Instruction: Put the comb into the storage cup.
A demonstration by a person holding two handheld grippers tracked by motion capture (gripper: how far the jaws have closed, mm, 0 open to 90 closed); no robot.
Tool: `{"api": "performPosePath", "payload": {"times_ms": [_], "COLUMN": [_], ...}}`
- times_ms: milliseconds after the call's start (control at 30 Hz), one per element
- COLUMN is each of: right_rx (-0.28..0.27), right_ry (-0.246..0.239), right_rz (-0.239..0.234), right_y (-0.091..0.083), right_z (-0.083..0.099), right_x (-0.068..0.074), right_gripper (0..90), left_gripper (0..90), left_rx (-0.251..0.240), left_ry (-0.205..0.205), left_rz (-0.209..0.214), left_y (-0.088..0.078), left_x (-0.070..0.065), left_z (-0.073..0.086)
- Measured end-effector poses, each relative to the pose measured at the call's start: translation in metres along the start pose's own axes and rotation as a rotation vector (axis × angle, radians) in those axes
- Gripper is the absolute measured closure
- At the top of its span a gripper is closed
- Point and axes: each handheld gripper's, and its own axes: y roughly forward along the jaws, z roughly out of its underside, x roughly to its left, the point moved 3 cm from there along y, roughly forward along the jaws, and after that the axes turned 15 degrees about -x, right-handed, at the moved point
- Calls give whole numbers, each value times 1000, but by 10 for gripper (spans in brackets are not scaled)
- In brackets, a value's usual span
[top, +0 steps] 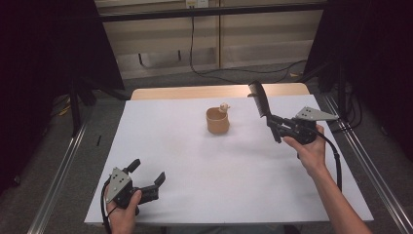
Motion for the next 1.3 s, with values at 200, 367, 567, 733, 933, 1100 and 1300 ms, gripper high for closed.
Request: {"api": "performPosePath", "payload": {"times_ms": [200,367,567,733,933,1100,1300], "right_rx": [-13,-28,-31,-30,-44,-50,-50], "right_ry": [-5,-1,11,11,17,18,17], "right_rz": [-18,-28,-52,-64,-79,-96,-105], "right_y": [4,5,14,23,38,46,56], "right_z": [-6,-12,-14,-15,-18,-21,-25], "right_x": [5,7,15,18,23,28,32], "right_gripper": [728,728,728,728,728,728,728], "left_gripper": [19,19,19,19,19,20,20], "left_rx": [-4,-8,-17,-24,-19,-16,-15], "left_ry": [0,2,3,10,5,0,1], "left_rz": [-2,-3,0,14,0,-3,-1], "left_y": [0,0,1,0,0,1,0], "left_x": [0,1,0,-1,0,0,0], "left_z": [0,0,-1,-2,-2,-1,-1]}}
